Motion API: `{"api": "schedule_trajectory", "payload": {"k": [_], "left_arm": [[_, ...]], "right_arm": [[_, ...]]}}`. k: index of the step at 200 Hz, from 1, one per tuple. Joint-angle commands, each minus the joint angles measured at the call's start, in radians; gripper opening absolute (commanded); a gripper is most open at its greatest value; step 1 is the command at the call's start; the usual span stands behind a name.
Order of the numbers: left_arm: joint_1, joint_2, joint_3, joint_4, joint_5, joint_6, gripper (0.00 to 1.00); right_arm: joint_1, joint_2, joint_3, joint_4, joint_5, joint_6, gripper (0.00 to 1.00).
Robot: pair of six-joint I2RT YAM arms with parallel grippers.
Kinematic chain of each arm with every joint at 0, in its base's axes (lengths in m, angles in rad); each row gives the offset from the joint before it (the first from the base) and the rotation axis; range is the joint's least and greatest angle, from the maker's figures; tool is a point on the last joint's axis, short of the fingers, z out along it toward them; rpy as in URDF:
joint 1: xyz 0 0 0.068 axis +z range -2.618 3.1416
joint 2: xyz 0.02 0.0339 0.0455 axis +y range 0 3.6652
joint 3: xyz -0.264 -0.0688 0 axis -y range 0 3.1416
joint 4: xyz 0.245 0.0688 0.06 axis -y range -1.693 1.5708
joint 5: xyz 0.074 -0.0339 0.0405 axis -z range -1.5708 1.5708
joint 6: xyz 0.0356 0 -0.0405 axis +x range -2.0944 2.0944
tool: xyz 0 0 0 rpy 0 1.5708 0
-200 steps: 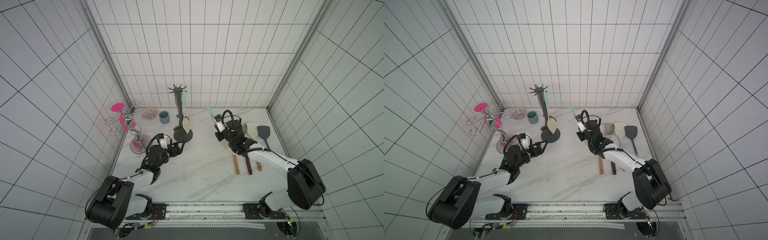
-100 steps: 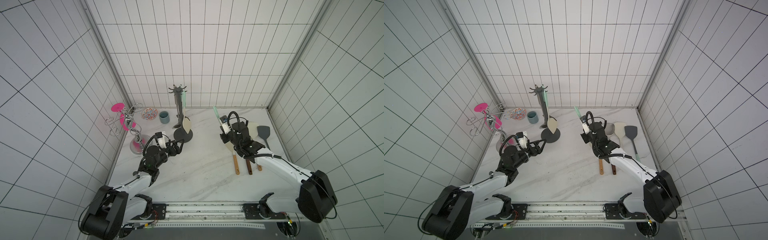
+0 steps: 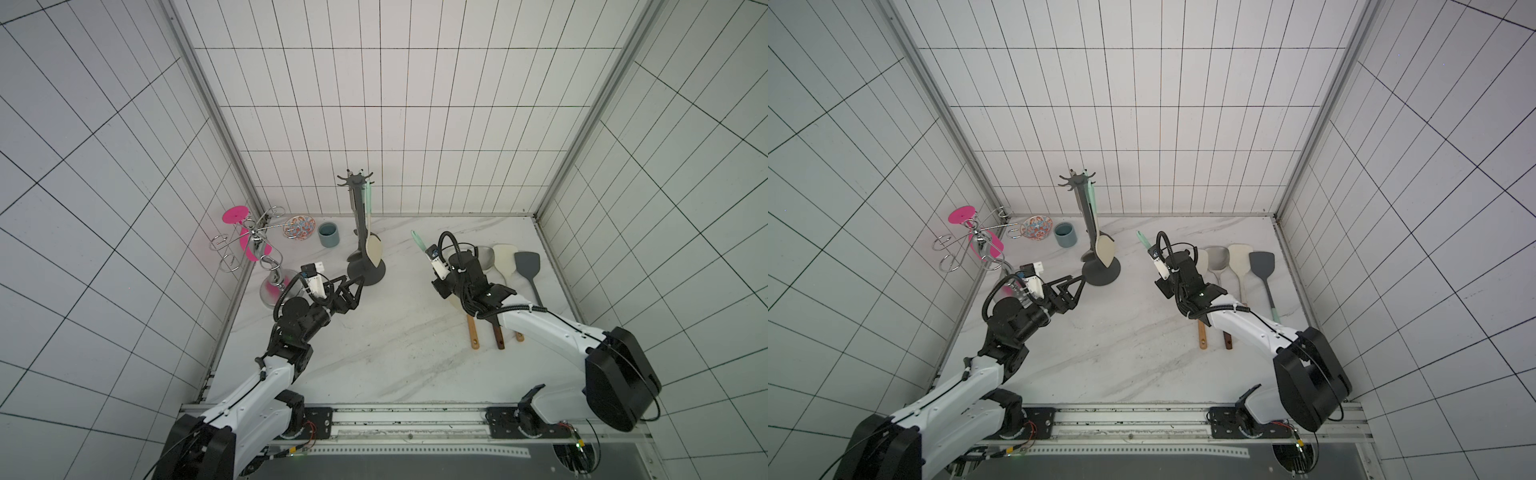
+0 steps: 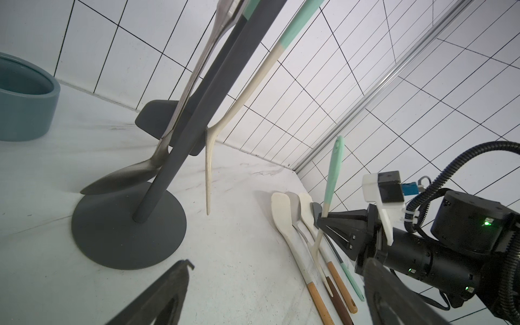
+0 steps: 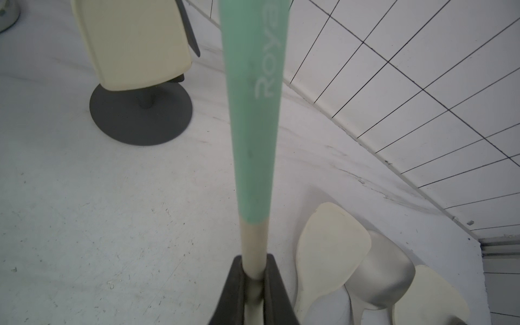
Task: Take the spatula off the kitchen utensil rack
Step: Adjust the spatula at the center of the board.
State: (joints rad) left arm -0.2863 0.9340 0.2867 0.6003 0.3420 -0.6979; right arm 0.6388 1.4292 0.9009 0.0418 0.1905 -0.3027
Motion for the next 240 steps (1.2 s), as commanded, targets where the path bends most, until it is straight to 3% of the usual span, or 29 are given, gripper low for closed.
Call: {"api": "schedule_trajectory", "payload": {"k": [1,65,127,151,168,203,214,240], "left_arm": [[0.001,0.0,0.015,-0.012,0.014,-0.03,0.98],[0.004,0.1,0.04,0.097,0.136,-0.099,0.98],[0.039,0.258,0.049,0.255,0.257,-0.22,0.98],[0.045,0.328,0.057,0.309,0.3,-0.261,0.91],[0.05,0.372,0.056,0.363,0.32,-0.293,0.78],[0.061,0.408,0.059,0.391,0.336,-0.307,0.16],[0.06,0.408,0.06,0.388,0.336,-0.304,0.01],[0.061,0.398,0.06,0.371,0.33,-0.293,0.0]], "right_arm": [[0.038,0.026,-0.001,-0.002,0.074,-0.113,0.0],[0.166,0.053,-0.01,0.057,0.134,-0.32,0.0],[0.277,0.072,-0.02,0.09,0.198,-0.432,0.0],[0.31,0.085,-0.016,0.095,0.214,-0.464,0.0],[0.327,0.098,-0.008,0.097,0.23,-0.48,0.0],[0.357,0.125,0.005,0.121,0.261,-0.506,0.0],[0.361,0.136,0.016,0.122,0.272,-0.501,0.0],[0.365,0.155,0.04,0.117,0.298,-0.479,0.0]]}}
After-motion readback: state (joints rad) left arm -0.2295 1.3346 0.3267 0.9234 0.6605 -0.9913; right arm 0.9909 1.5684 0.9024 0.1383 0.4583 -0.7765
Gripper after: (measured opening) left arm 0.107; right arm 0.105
